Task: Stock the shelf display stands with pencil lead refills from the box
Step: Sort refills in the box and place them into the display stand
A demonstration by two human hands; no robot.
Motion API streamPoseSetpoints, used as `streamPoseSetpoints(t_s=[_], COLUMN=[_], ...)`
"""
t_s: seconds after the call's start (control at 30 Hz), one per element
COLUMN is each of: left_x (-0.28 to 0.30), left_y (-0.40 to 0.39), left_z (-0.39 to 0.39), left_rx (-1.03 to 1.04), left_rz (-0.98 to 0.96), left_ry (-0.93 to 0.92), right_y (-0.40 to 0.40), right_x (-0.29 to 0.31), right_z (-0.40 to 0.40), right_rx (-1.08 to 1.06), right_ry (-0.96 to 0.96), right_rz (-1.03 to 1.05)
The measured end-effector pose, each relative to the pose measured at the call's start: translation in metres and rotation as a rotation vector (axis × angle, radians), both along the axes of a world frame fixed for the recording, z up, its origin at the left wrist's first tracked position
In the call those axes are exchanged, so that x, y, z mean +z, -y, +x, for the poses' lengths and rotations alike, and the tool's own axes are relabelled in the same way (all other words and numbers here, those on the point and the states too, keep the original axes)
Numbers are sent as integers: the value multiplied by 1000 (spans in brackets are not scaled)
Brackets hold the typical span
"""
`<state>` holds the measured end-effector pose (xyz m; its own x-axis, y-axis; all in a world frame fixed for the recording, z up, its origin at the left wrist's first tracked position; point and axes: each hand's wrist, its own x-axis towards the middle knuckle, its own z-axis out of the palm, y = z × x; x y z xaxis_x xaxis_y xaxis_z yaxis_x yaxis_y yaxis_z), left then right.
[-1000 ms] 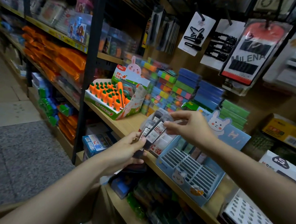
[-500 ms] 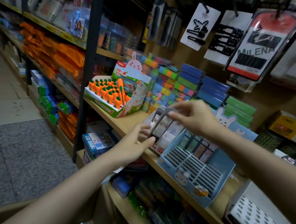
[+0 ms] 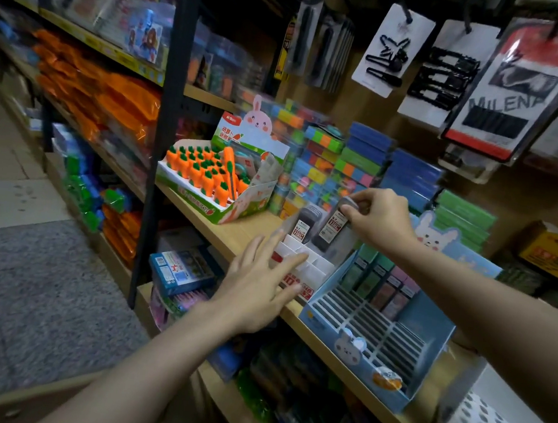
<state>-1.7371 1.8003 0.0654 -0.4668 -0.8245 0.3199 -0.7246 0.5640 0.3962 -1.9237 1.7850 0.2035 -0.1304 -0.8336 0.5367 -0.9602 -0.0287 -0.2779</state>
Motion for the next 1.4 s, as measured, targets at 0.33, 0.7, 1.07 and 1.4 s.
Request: streamPoseSetpoints(t_s=[0.33,0.7,1.07,1.4], left_x=[0,0,-6,-42], left_y=[-5,-7,-28,-98], left_z=[-1,3,2,73], left_rx=[-44,-71,-150,62], left_rz=[43,48,116,321], left_ry=[-92,-154,-156,-547], right_y=[15,16,-8,-133], right_x=[-9,-37,-35,-85], right_z=[9,7,14,75], right_rx=[-88,-37,64,462], right_ry=[-97,-370,-411,347], right_rz=[185,-6,0,-85])
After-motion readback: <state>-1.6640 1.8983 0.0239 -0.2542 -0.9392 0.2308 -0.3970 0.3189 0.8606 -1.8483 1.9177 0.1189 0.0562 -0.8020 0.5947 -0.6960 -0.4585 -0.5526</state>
